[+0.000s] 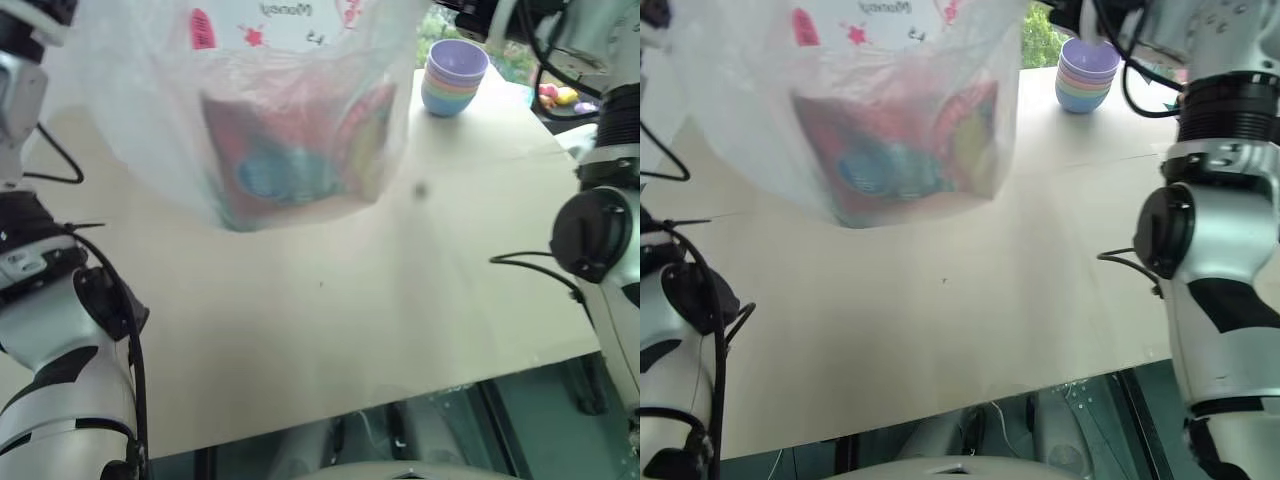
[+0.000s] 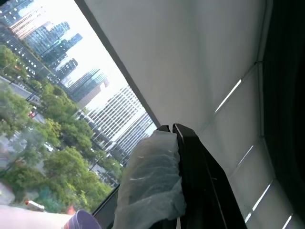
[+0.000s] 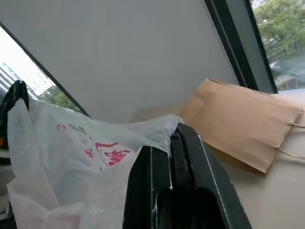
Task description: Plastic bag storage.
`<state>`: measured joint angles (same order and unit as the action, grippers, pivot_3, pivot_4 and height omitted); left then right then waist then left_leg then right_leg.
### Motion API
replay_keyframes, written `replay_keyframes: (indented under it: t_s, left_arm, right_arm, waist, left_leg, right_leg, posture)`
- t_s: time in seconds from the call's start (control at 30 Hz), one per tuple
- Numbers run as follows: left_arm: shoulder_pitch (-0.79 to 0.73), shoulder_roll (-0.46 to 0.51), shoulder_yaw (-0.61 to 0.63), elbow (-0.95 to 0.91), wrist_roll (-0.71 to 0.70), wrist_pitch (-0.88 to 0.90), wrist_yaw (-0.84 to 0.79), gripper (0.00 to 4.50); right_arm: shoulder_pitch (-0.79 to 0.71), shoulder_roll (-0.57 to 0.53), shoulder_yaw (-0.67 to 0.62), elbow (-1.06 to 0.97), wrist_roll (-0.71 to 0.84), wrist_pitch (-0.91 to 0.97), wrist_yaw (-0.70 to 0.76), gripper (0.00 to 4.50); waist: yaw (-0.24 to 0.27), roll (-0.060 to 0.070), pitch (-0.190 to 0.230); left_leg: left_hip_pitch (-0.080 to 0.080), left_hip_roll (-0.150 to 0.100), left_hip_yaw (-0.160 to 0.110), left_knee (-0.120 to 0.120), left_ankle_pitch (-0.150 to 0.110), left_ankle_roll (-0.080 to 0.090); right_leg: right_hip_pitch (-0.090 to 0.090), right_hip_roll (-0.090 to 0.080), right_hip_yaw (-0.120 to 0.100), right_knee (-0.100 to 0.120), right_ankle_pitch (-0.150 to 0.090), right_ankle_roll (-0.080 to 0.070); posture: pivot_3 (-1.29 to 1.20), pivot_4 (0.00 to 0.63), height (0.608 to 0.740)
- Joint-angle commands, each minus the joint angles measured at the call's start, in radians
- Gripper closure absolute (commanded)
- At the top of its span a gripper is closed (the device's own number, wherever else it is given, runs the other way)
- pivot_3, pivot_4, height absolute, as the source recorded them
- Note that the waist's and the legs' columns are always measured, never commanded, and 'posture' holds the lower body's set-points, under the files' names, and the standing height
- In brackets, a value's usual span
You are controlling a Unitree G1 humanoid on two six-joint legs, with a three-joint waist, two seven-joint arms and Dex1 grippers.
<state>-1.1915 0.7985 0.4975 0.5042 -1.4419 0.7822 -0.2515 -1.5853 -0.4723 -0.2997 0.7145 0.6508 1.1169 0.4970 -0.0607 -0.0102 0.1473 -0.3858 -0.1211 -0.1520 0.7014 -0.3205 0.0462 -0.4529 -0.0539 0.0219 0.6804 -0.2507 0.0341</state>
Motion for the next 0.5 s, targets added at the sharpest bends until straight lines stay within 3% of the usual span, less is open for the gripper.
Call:
replay_keyframes:
  t_s: [0.03, 0.17, 0.3, 0.4, 0.5]
  left_arm:
    - [-0.039, 0.012, 0.007, 0.013, 0.064, 0.019, -0.058, 4.43]
    - [-0.039, -0.031, 0.002, -0.009, 0.066, 0.108, -0.092, 4.43]
    - [0.055, -0.011, 0.0, -0.103, 0.077, 0.198, -0.145, 4.43]
    - [0.279, 0.021, 0.002, -0.303, 0.094, 0.249, -0.255, 4.43]
    - [0.604, 0.014, 0.005, -0.528, 0.122, 0.271, -0.327, 4.43]
  right_arm:
    - [-0.017, -0.074, -0.05, -0.088, 0.027, 0.053, -0.001, 4.5]
    - [0.046, -0.127, -0.01, -0.271, 0.045, 0.096, 0.039, 4.5]
    - [0.169, -0.137, -0.001, -0.487, 0.088, 0.164, 0.034, 4.5]
    - [0.388, -0.123, 0.006, -0.729, 0.115, 0.17, 0.016, 4.5]
    - [0.712, -0.171, 0.086, -1.0, 0.076, 0.105, 0.032, 4.5]
  waist:
    - [-0.005, 0.001, 0.0]
    - [-0.011, 0.001, 0.001]
    - [-0.021, 0.001, 0.0]
    - [-0.026, 0.002, -0.001]
    - [-0.026, 0.004, -0.002]
  left_leg:
    - [-0.001, 0.0, -0.001, 0.0, 0.0, 0.0]
    - [-0.003, 0.0, -0.003, -0.001, 0.0, 0.0]
    - [-0.006, 0.0, -0.003, 0.0, 0.0, 0.0]
    - [-0.006, 0.0, -0.003, 0.0, 0.0, 0.0]
    - [-0.007, 0.0, -0.003, 0.003, 0.0, 0.0]
  right_leg:
    - [-0.001, 0.0, 0.0, 0.0, 0.0, 0.0]
    - [-0.004, 0.001, -0.001, 0.0, 0.0, 0.0]
    - [-0.007, 0.001, 0.002, 0.002, 0.0, 0.0]
    - [-0.008, 0.001, 0.002, 0.002, 0.0, 0.0]
    - [-0.009, 0.001, 0.001, 0.005, 0.0, 0.0]
  posture:
    - [0.0, 0.15, 0.74]
    - [0.0, 0.15, 0.74]
    - [0.0, 0.15, 0.74]
    - [0.0, 0.15, 0.74]
    - [0.0, 0.15, 0.74]
